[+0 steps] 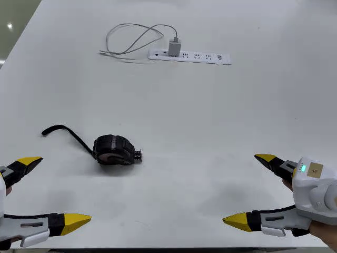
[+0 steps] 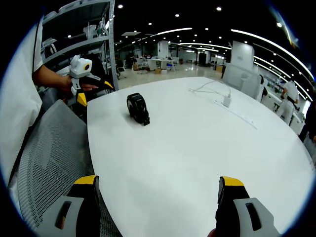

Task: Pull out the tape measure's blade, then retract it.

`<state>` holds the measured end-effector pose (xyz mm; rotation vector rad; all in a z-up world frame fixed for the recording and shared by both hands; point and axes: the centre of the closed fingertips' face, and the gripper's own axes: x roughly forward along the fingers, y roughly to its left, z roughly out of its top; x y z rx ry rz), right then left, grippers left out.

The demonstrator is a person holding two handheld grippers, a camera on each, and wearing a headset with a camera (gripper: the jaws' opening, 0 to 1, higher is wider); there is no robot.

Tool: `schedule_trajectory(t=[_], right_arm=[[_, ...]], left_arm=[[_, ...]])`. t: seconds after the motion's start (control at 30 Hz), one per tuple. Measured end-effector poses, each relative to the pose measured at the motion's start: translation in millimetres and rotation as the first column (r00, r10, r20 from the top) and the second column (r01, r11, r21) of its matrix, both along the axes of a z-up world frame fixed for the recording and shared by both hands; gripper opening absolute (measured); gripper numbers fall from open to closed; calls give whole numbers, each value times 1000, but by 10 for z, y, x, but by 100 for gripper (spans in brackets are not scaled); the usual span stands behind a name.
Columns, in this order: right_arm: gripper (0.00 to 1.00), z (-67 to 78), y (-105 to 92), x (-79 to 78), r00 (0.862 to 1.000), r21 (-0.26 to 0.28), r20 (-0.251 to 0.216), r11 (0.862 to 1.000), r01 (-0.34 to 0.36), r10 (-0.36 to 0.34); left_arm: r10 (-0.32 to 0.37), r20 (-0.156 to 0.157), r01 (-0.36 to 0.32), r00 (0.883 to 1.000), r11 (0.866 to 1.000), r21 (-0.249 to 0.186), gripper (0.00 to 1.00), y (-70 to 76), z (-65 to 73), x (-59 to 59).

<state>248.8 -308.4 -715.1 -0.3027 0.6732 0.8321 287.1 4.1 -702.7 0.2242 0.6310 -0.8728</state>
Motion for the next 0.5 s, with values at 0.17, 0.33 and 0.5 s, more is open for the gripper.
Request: schedule_trajectory(t=[0.17, 0.33, 0.5], right_arm=[[99, 6, 10, 1, 1000, 7, -2, 1000, 5, -5], [99, 12, 6, 23, 1000, 8, 2, 1000, 10, -10], [99, 7, 8, 20, 1000, 8, 0, 1000, 9, -9]], left_arm=[[-8, 7, 8, 1000, 1000, 11, 99, -10, -1, 3], [-15, 13, 15, 1000, 1000, 13, 99, -23, -1, -2], [-18, 1, 18, 1000, 1000, 14, 99, -25, -25, -15]])
